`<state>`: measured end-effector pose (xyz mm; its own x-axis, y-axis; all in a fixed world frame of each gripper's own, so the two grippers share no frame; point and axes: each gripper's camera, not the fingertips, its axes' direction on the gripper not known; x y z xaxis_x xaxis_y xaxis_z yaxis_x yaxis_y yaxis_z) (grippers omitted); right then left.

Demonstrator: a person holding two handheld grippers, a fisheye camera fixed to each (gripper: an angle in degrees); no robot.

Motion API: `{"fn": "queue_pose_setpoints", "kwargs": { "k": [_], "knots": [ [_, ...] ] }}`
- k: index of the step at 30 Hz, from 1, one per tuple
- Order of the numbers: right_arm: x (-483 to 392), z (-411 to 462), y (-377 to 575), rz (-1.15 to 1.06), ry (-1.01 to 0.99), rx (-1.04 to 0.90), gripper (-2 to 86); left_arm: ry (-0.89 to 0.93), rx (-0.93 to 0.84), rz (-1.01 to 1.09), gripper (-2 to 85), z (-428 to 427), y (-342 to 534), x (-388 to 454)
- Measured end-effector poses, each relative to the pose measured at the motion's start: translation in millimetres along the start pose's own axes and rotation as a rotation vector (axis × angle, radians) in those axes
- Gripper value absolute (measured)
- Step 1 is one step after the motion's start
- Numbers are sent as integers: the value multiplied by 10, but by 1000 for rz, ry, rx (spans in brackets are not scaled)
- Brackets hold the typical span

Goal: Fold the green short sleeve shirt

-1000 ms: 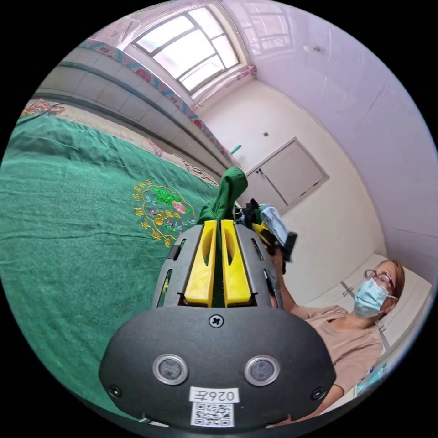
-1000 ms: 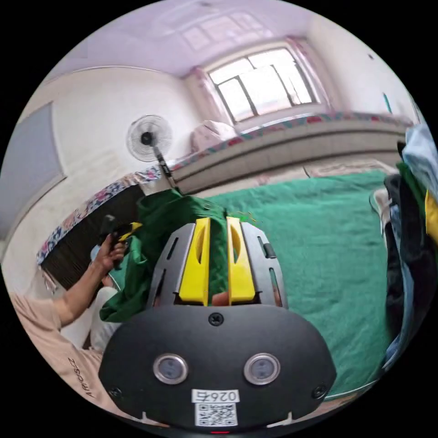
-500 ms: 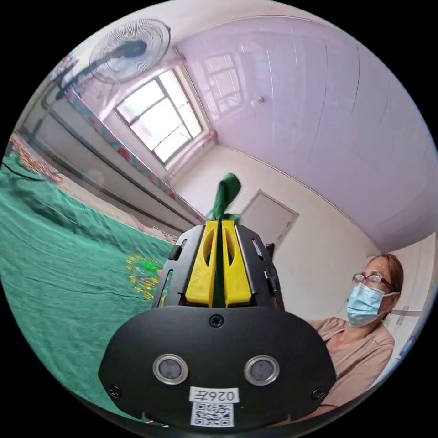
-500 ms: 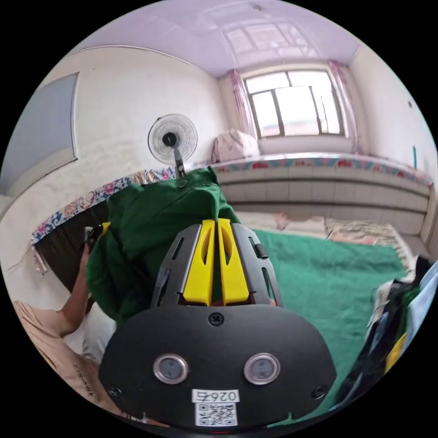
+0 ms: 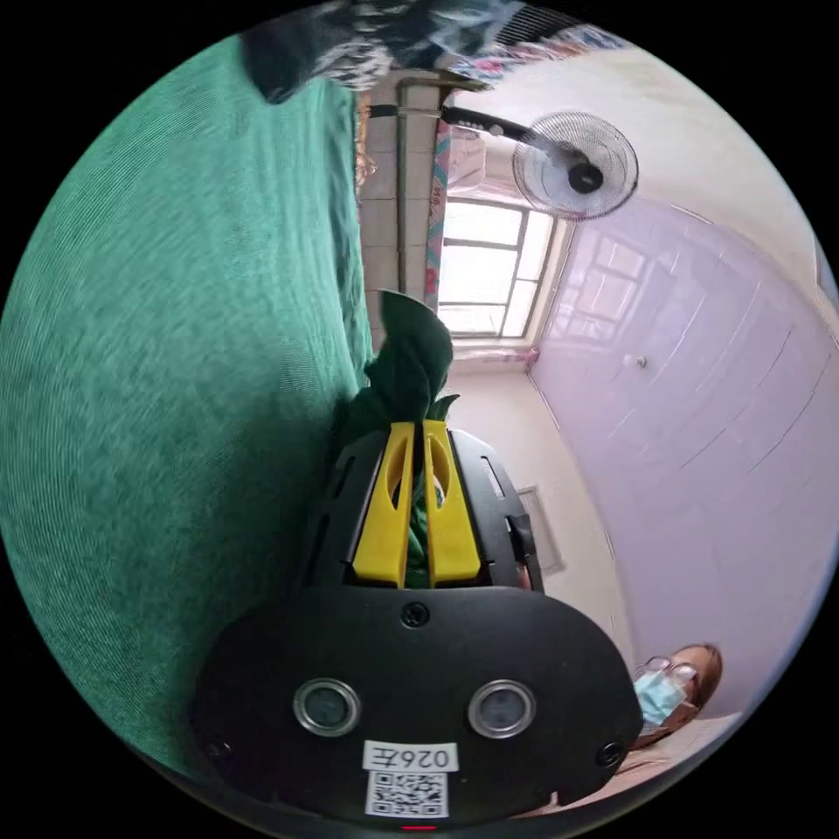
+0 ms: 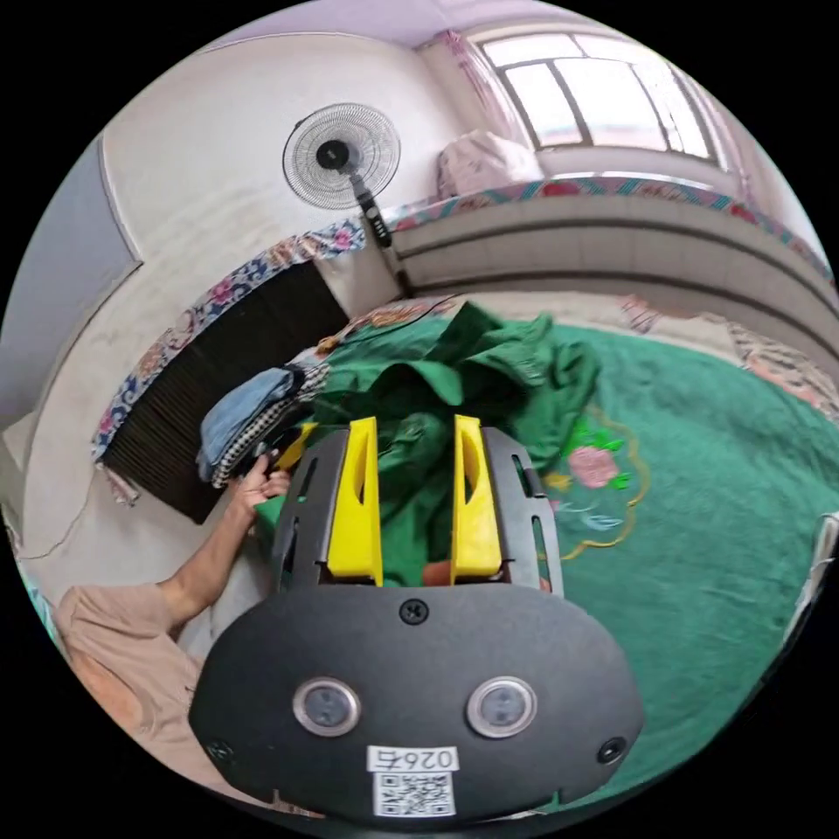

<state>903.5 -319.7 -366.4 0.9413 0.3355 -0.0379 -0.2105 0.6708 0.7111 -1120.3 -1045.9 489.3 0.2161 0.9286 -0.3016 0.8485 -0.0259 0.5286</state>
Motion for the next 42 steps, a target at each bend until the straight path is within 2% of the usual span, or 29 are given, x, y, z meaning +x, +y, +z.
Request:
{"fn": "queue_pose_setpoints", "kwargs": {
  "k": [2, 4, 5, 6, 8, 10, 11, 13, 15, 16, 18, 22, 25, 27, 29, 31, 34, 36, 37, 39, 42],
  "knots": [
    [-253, 444, 172, 21, -57, -44, 157, -51, -38, 80, -8, -50, -21, 216],
    [-541, 889, 280, 15, 0, -87, 170, -66, -70, 130, -7, -101, -26, 346],
    [-725, 1230, 338, -11, 97, -147, 125, -67, -83, 145, -7, -144, -19, 383],
    [-866, 1595, 408, -49, 178, -258, 34, -66, -86, 145, -7, -200, -4, 393],
    [-994, 1953, 556, -116, 224, -422, 1, -68, -80, 135, -7, -299, 26, 390],
    [-1019, 1692, 707, -105, 153, -372, -9, -78, -70, 126, -7, -413, 68, 409],
    [-996, 1223, 845, -80, 85, -261, -11, -76, -69, 135, -8, -475, 102, 449],
    [-883, 310, 1169, -4, 79, -85, -13, -89, -46, 152, -9, -583, 176, 540],
    [-687, -1132, 1994, 119, 242, 157, -12, -111, -31, 175, -9, -715, 298, 651],
    [-627, -1472, 2266, 168, 291, 206, -10, -117, -25, 175, -9, -747, 336, 667],
    [-381, -2527, 3465, 392, 435, 314, -1, -163, -24, 148, -9, -841, 480, 661],
    [-155, -2987, 4886, 651, 413, 238, 48, -140, -17, 64, -8, -773, 677, 489],
    [-405, -3070, 5582, 725, 480, 281, 68, -207, 120, 10, -8, -885, 898, 426],
    [-777, -3174, 5858, 718, 527, 419, 68, -287, 319, 40, -8, -1200, 1128, 563],
    [-1069, -3153, 5841, 655, 533, 481, 69, -352, 410, 133, -7, -1328, 1256, 800],
    [-1330, -2974, 5615, 547, 508, 459, 75, -411, 421, 266, -3, -1206, 1339, 1089],
    [-1688, -2303, 4999, 353, 468, 292, 96, -380, 252, 481, 32, -376, 1376, 1452],
    [-1866, -1554, 4534, 243, 457, 152, 126, -363, -16, 585, 89, 712, 1331, 1590],
    [-1884, -1363, 4429, 224, 453, 117, 134, -375, -85, 601, 102, 1007, 1328, 1594],
    [-1839, -719, 4046, 196, 444, 26, 165, -458, -317, 687, 151, 2178, 1366, 1505],
    [-1442, -158, 3650, 277, 447, 22, 187, -558, -508, 721, 200, 3419, 1359, 1189]
  ]
}}
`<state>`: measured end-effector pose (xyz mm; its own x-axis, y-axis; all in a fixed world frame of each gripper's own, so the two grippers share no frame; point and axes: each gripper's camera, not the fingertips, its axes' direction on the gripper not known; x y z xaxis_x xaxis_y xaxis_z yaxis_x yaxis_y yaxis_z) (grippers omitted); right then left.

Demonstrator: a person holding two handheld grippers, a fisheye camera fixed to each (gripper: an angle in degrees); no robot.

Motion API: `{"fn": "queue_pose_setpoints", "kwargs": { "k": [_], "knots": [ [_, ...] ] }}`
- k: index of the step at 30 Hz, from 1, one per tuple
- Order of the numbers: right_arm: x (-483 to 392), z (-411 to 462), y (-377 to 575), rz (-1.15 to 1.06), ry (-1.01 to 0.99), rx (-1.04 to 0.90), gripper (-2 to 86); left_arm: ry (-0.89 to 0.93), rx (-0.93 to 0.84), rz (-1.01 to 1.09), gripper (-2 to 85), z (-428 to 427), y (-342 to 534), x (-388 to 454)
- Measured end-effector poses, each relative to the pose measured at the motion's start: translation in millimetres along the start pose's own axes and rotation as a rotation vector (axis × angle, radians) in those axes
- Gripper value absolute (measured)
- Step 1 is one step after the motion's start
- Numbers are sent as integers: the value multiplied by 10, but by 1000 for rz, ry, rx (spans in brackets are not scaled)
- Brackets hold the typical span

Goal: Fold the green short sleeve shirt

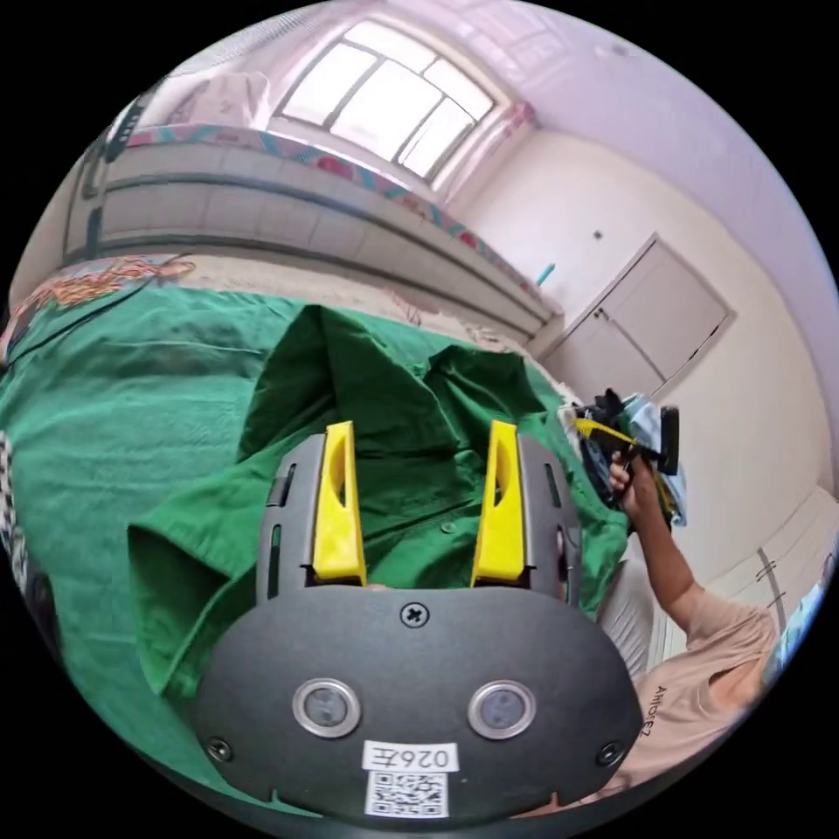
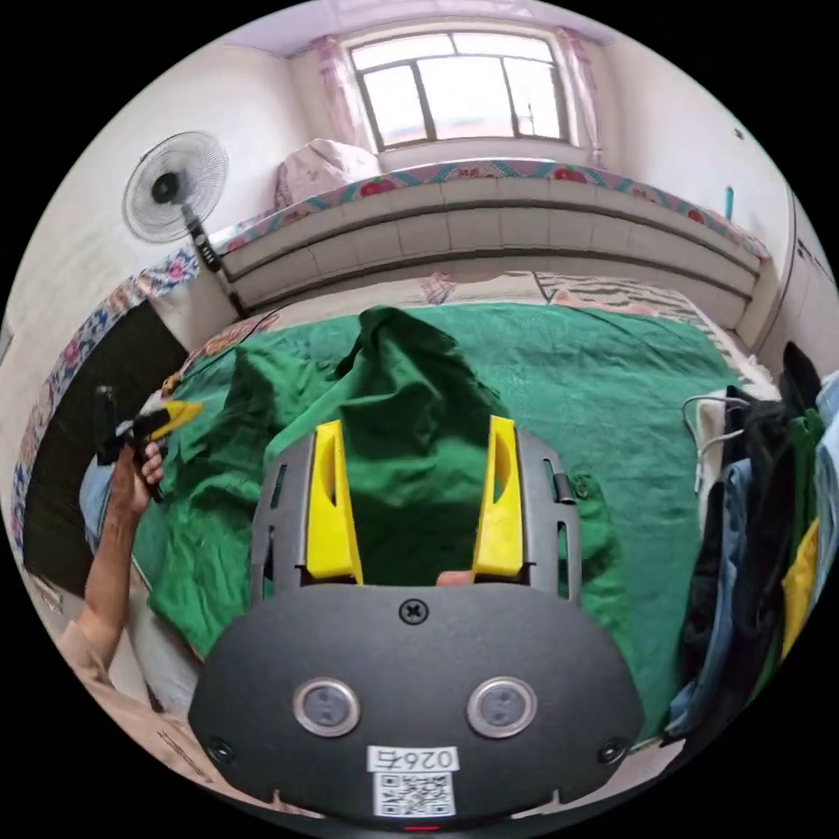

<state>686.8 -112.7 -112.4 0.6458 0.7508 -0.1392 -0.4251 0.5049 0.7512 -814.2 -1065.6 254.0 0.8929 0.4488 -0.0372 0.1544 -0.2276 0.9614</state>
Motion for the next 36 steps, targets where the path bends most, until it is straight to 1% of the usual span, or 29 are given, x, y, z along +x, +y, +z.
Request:
{"fn": "queue_pose_setpoints", "kwargs": {
  "k": [1, 2, 3, 4, 5, 6, 7, 8, 9, 10, 11, 12, 13, 14, 15, 16, 17, 18, 19, 20, 22, 23, 24, 26, 28, 31, 33, 34, 36],
  "knots": [
    [51, 148, -82, 33, -8, -6, 186, -13, -26, 0, 197, 216, -93, 5],
    [170, 480, -227, 101, -44, -38, 183, -38, -91, -16, 192, 680, -261, -22],
    [264, 881, -343, 155, -110, -115, 96, -44, -201, -48, 73, 1170, -398, -97],
    [296, 1098, -385, 173, -168, -174, 52, -31, -281, -72, 13, 1420, -448, -145],
    [288, 1508, -441, 165, -351, -327, 22, -11, -421, -119, 7, 1836, -502, -220],
    [182, 1705, -450, 122, -473, -414, 4, 44, -444, -77, 2, 1996, -559, -174],
    [97, 1681, -444, 79, -491, -424, 1, 99, -443, -18, 1, 2018, -592, -101],
    [-101, 1441, -421, -47, -477, -402, -4, 232, -432, 84, 0, 1977, -641, 59],
    [-267, 1071, -381, -169, -424, -367, -7, 310, -378, 159, 0, 1810, -662, 203],
    [-329, 853, -361, -218, -381, -341, -8, 324, -347, 192, 1, 1709, -681, 259],
    [-415, 409, -339, -294, -254, -267, -9, 315, -264, 232, 3, 1489, -756, 314],
    [-470, 41, -379, -339, -103, -194, -7, 301, -136, 230, 7, 1264, -888, 284],
    [-485, -97, -433, -349, -43, -163, -6, 305, -51, 211, 9, 1154, -969, 232],
    [-485, -294, -610, -349, 40, -85, 2, 313, 127, 146, 28, 974, -1138, 73],
    [-444, -365, -851, -341, 167, 14, 27, 302, 273, 86, 71, 883, -1304, -105],
    [-390, -334, -995, -307, 289, 44, 48, 300, 312, 53, 104, 883, -1373, -191],
    [-238, -166, -1275, -227, 556, 28, 76, 344, 365, -29, 143, 945, -1464, -364],
    [-45, 46, -1473, -173, 751, -65, 92, 398, 397, -84, 152, 1043, -1481, -454],
    [47, 141, -1523, -157, 807, -132, 88, 396, 401, -92, 147, 1090, -1462, -451],
    [176, 228, -1506, -138, 835, -217, 79, 361, 386, -45, 137, 1181, -1394, -357],
    [203, 129, -1236, -138, 719, -152, 43, 298, 289, 49, 125, 1376, -1235, -175],
    [209, 72, -963, -146, 622, -109, 30, 247, 192, 93, 121, 1548, -1081, -82],
    [246, 88, -673, -157, 531, -107, 23, 189, 97, 112, 118, 1728, -884, -22],
    [379, 227, -254, -168, 412, -163, 25, 137, -13, 109, 114, 1968, -547, 18],
    [625, 440, 121, -141, 308, -254, 36, 148, -102, 86, 107, 2182, -217, 54],
    [1306, 746, 656, 39, 96, -346, 62, 214, -153, 83, 101, 2491, 113, 304],
    [1850, 872, 991, 214, -95, -318, 67, 298, -142, 160, 120, 2826, 84, 826],
    [1948, 890, 1057, 249, -129, -300, 69, 315, -145, 195, 128, 2950, 47, 1026],
    [2162, 997, 1226, 322, -202, -271, 88, 346, -197, 388, 178, 3568, -120, 2008]
  ]
}}
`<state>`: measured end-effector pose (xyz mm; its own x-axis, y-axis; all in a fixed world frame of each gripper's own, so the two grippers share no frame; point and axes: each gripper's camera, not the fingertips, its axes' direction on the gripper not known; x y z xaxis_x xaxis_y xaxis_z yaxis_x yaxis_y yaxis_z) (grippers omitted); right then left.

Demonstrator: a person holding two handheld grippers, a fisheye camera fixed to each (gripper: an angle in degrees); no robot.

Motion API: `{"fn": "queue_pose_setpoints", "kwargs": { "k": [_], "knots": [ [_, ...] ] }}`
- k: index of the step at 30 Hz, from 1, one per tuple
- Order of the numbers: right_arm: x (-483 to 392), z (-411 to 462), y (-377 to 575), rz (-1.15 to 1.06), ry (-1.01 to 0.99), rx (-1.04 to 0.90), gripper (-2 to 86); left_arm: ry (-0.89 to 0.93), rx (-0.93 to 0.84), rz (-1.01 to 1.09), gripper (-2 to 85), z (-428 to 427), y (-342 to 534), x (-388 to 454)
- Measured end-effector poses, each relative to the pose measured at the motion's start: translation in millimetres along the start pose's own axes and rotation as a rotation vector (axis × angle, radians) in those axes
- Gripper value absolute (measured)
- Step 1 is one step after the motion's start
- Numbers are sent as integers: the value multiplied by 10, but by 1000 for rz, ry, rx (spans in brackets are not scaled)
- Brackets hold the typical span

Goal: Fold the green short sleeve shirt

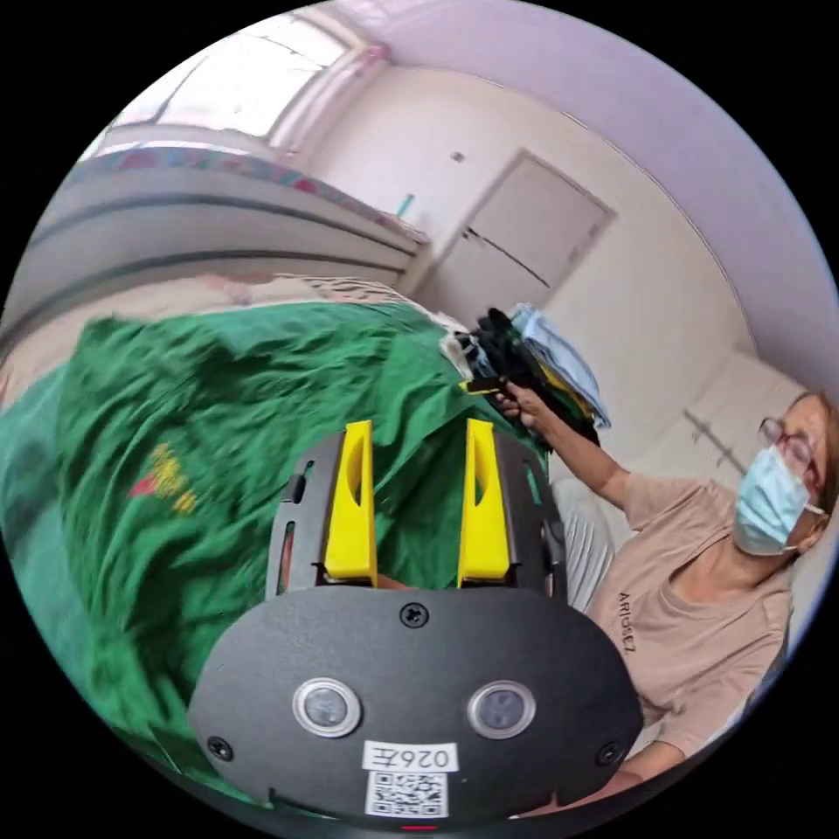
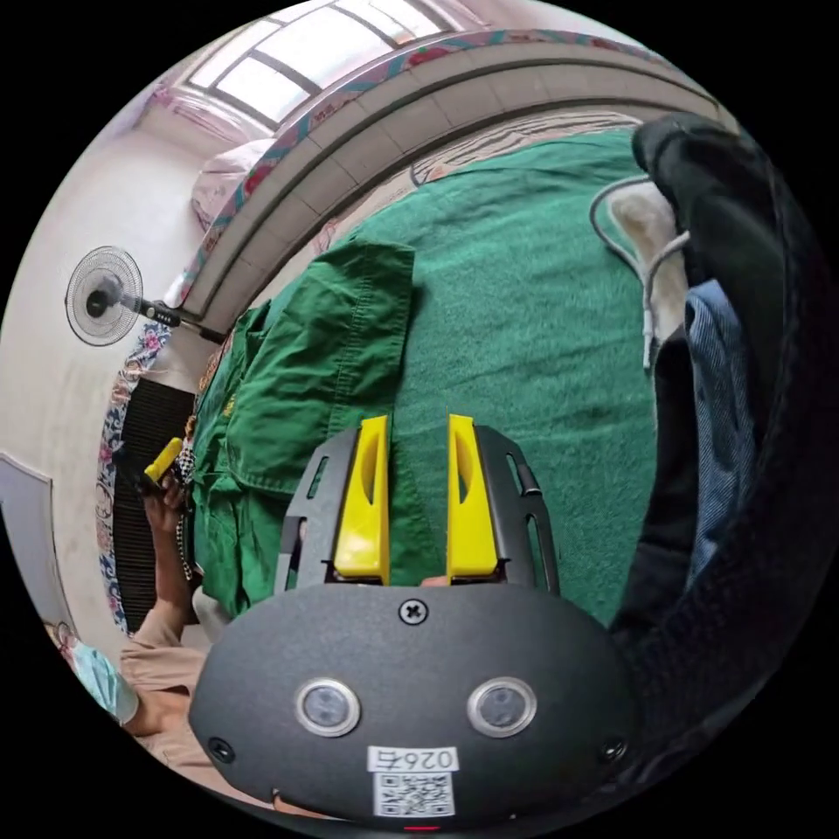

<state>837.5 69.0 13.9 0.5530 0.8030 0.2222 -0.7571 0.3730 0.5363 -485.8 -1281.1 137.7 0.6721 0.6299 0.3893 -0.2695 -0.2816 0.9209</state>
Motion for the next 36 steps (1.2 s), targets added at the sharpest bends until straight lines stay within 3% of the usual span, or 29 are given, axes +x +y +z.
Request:
{"fn": "queue_pose_setpoints", "kwargs": {
  "k": [4, 6, 9, 11, 13, 15, 18, 19, 21, 25, 27, 29, 32, 36],
  "knots": [
    [-163, 83, -85, -87, 28, -54, 139, -88, -239, 286, 224, 1644, -868, 934],
    [-411, 110, -162, -169, 74, -113, 169, -159, -507, 338, 115, 2796, -1213, 1127],
    [-731, 205, -271, -283, 147, -184, 170, -260, -718, 378, 55, 3437, -1351, 947],
    [-972, 283, -307, -358, 300, -274, 15, -171, -634, 299, 17, 3119, -1502, 700],
    [-1262, 148, -300, -478, 222, -286, -4, -72, -503, 177, 4, 2593, -1587, 337],
    [-1522, -481, -253, -499, 121, -128, -12, -47, -271, -38, -4, 1748, -1484, -281],
    [-1784, -1231, 78, -527, 353, 33, -14, 61, -14, -304, -7, 741, -982, -1124],
    [-1831, -1301, 154, -565, 342, -1, -14, 81, 3, -344, -8, 610, -862, -1255],
    [-1875, -1354, 332, -648, 279, -281, -10, 6, -17, -410, -8, 188, -470, -1548],
    [-1786, -1852, 200, -477, 486, -120, 3, -37, -55, -409, -8, -302, -80, -1733],
    [-1922, -2198, -158, -464, 378, 43, 32, 19, 9, -412, -9, -679, 131, -1814],
    [-2065, -2246, -608, -479, 306, 81, 51, 43, 83, -414, -9, -1009, 283, -1864],
    [-2313, -1991, -1631, -522, 314, 57, 72, 25, 139, -442, -10, -1467, 501, -1989],
    [-2278, -1292, -3219, -408, 373, -63, 127, -22, 69, -449, -10, -1778, 658, -2075]
  ]
}}
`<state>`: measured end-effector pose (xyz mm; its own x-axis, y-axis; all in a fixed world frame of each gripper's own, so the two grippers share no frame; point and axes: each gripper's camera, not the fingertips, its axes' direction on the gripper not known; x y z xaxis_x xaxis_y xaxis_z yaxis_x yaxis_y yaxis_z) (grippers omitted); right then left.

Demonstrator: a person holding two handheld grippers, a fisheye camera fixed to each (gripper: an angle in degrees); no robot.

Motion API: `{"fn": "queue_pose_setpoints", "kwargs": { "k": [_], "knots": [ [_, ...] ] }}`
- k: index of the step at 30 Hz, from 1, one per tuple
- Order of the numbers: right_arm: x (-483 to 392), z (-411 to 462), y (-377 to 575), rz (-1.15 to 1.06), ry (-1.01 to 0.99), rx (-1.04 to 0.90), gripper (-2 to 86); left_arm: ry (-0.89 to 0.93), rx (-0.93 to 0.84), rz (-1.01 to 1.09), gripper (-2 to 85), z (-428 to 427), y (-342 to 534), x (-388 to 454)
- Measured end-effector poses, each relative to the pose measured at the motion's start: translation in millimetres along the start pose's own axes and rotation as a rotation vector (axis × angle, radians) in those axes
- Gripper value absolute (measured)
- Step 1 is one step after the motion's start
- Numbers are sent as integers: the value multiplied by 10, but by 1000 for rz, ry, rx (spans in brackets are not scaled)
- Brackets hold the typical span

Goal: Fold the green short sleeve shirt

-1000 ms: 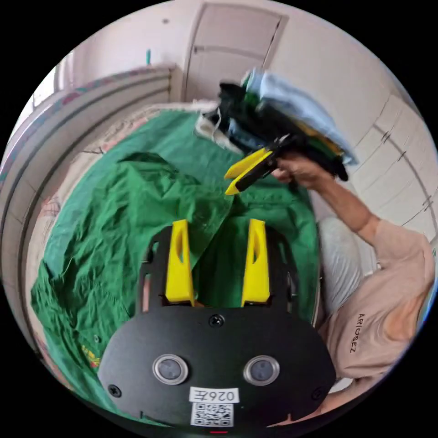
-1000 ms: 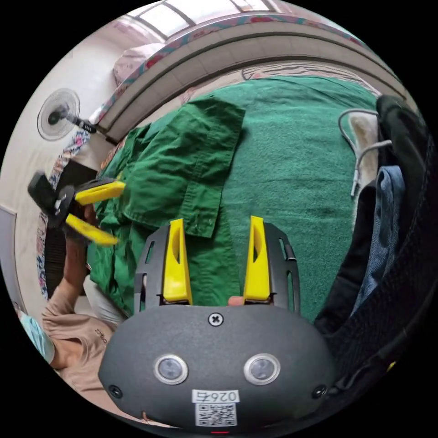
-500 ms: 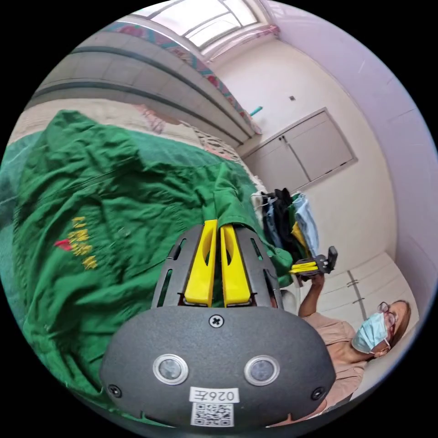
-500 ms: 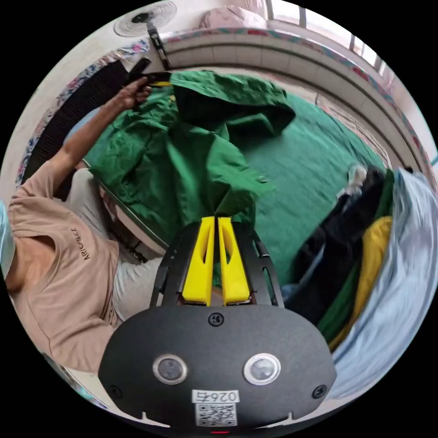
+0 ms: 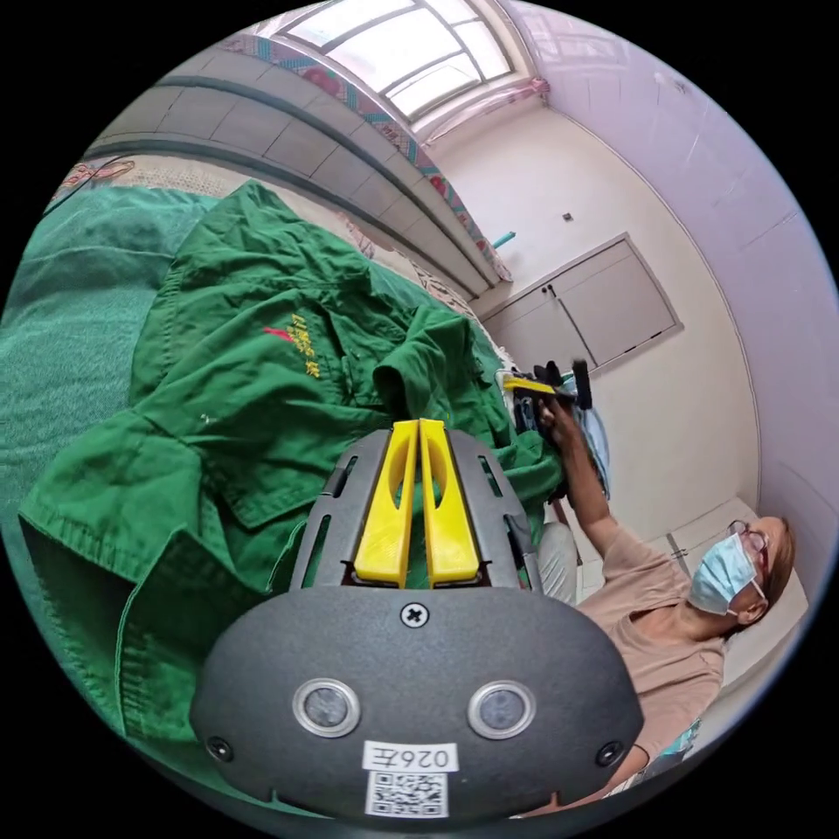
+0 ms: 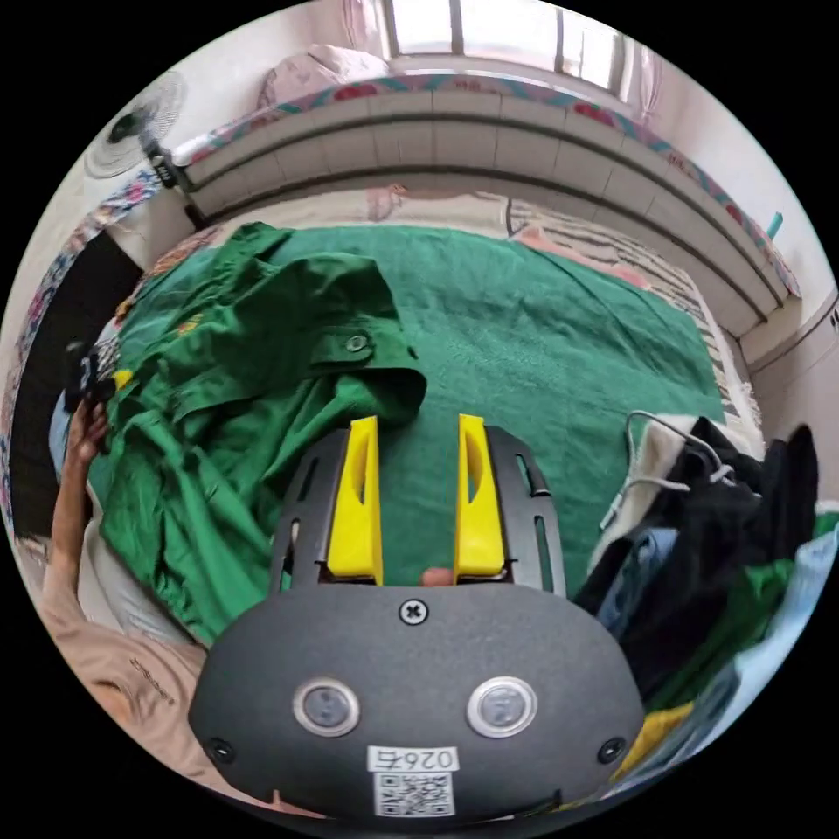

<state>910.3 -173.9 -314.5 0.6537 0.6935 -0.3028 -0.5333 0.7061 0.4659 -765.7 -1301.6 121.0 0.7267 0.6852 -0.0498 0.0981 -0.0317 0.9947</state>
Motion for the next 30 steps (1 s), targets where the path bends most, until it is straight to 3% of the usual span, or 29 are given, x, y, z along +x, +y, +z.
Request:
{"fn": "queue_pose_setpoints", "kwargs": {
  "k": [2, 4, 7, 8, 9, 11, 13, 16, 19, 22, 27, 29, 30],
  "knots": [
    [154, 415, -502, 64, -7, -88, 126, -46, -22, 8, -10, -115, -14, -32],
    [209, 674, -831, 140, -49, -200, 29, -87, -52, -5, -10, -218, -55, -101],
    [-276, -381, -1047, -57, -135, 32, -3, -217, -109, -20, -10, -415, -119, -232],
    [-509, -1044, -975, -139, -59, 160, -7, -205, -107, 2, -10, -515, -130, -265],
    [-674, -1597, -887, -178, 262, 283, -9, -152, -82, -11, -10, -653, -144, -319],
    [-540, -1819, -1020, -153, 688, 239, -12, -81, -54, -49, -10, -860, -183, -401],
    [-174, -1839, -1221, -92, 664, 84, -11, -38, -24, -74, -10, -1078, -219, -404],
    [-18, -2140, -989, 29, 788, 130, -10, -35, 43, -13, -10, -1529, -238, -53],
    [-161, -2524, -446, 26, 729, 229, -9, -65, 107, 111, -10, -2111, -202, 627],
    [-377, -3116, 367, 20, 606, 445, -9, -93, 257, 283, -10, -2895, -36, 1575],
    [-792, -4352, 2289, 80, 445, 1155, -9, -231, 610, 716, -6, -4080, 779, 3648],
    [-875, -4540, 2679, -1, 330, 1220, -9, -258, 761, 811, 0, -4291, 1154, 4165],
    [-901, -4610, 2801, -48, 247, 1153, -8, -256, 891, 853, 14, -4377, 1429, 4420]
  ]
}}
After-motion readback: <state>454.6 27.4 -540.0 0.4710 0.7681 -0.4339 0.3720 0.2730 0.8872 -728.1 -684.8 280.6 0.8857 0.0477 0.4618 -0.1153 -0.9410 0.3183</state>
